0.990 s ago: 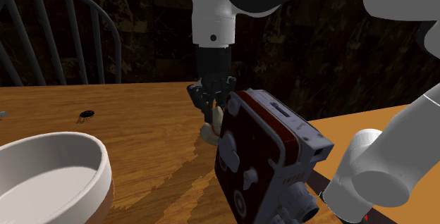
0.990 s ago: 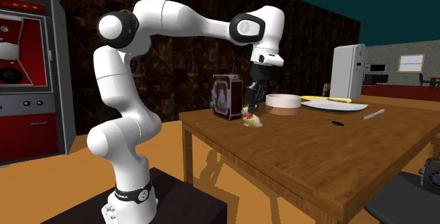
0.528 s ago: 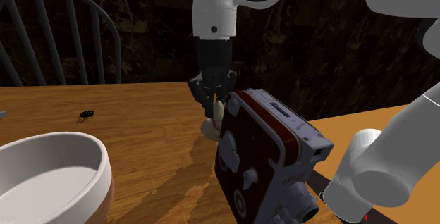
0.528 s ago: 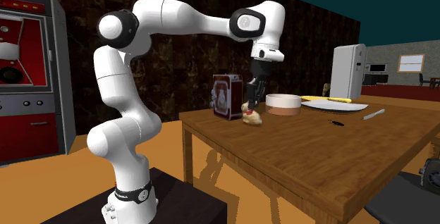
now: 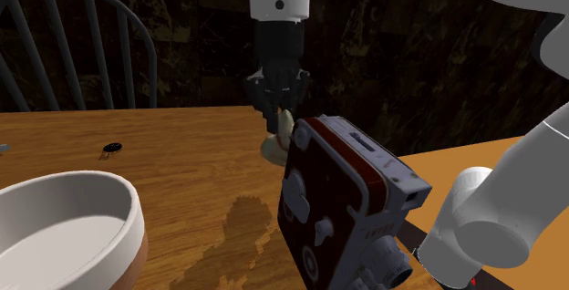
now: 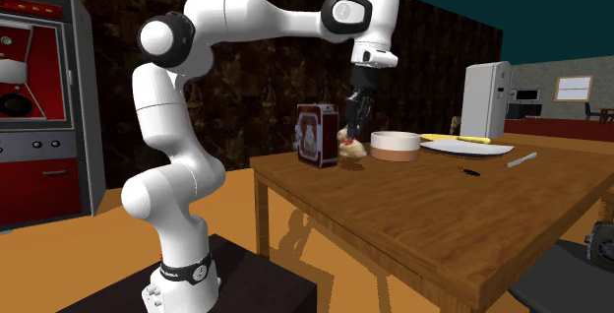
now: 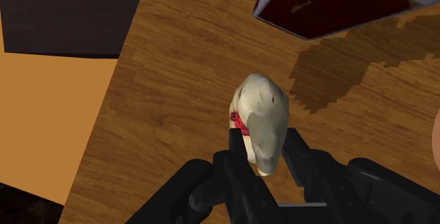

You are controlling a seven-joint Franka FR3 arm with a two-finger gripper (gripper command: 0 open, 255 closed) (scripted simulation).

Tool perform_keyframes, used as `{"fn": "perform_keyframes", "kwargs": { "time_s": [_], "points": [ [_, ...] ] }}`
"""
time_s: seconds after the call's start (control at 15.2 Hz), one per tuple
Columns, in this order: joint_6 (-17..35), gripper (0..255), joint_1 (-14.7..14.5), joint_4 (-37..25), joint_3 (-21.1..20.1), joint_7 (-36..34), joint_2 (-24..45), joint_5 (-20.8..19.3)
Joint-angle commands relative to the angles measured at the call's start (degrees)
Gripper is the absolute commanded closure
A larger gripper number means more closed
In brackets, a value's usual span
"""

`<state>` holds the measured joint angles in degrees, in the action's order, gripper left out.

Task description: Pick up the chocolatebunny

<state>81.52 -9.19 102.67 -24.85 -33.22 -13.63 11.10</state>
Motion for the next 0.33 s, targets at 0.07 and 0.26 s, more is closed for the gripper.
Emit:
{"fn": "perform_keyframes", "kwargs": {
  "time_s": [0.07,0.26],
  "points": [
    [-2.5,255,0.1,-3.0,0.1,-0.4,0.5,-0.2],
    [-3.4,255,0.1,-4.2,0.0,-0.6,0.8,-0.2]
  ]
}}
